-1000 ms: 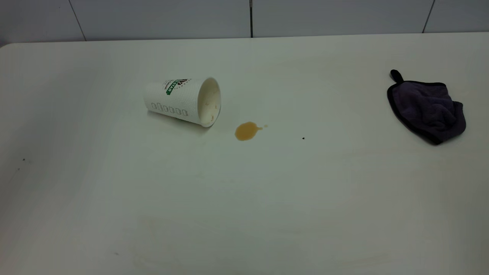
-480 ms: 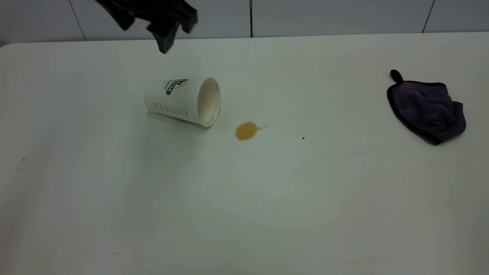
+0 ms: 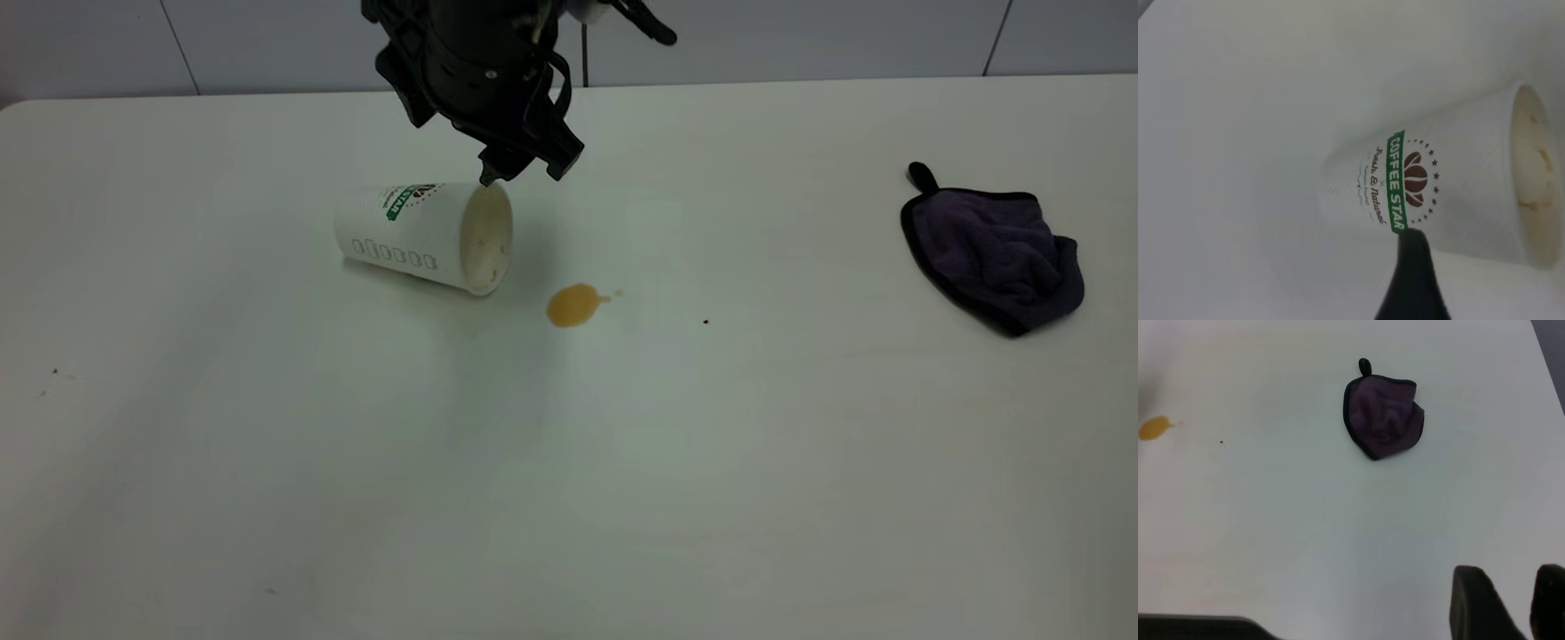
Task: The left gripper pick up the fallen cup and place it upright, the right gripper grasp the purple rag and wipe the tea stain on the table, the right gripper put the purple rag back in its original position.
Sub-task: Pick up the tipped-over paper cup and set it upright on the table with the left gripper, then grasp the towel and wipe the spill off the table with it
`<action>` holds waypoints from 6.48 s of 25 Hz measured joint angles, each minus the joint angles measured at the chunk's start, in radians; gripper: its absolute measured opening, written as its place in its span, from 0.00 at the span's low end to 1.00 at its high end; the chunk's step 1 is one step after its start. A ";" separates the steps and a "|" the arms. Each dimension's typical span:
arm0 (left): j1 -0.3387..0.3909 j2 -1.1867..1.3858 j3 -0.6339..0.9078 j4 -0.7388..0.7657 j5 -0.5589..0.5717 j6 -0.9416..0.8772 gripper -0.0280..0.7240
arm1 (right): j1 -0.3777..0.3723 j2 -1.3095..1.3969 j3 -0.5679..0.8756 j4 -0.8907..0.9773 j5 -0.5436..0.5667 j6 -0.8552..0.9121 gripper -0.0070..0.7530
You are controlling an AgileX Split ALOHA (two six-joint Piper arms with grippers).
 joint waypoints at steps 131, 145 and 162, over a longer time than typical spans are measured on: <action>0.648 -1.132 0.499 -0.715 0.435 0.592 0.73 | 0.000 0.000 0.000 0.000 0.000 0.000 0.32; 0.648 -1.568 1.002 -0.697 0.435 0.491 0.73 | 0.000 0.000 0.000 0.000 0.000 0.000 0.32; 0.648 -2.282 1.205 -0.681 0.390 0.471 0.73 | 0.000 0.000 0.000 0.000 0.000 0.000 0.32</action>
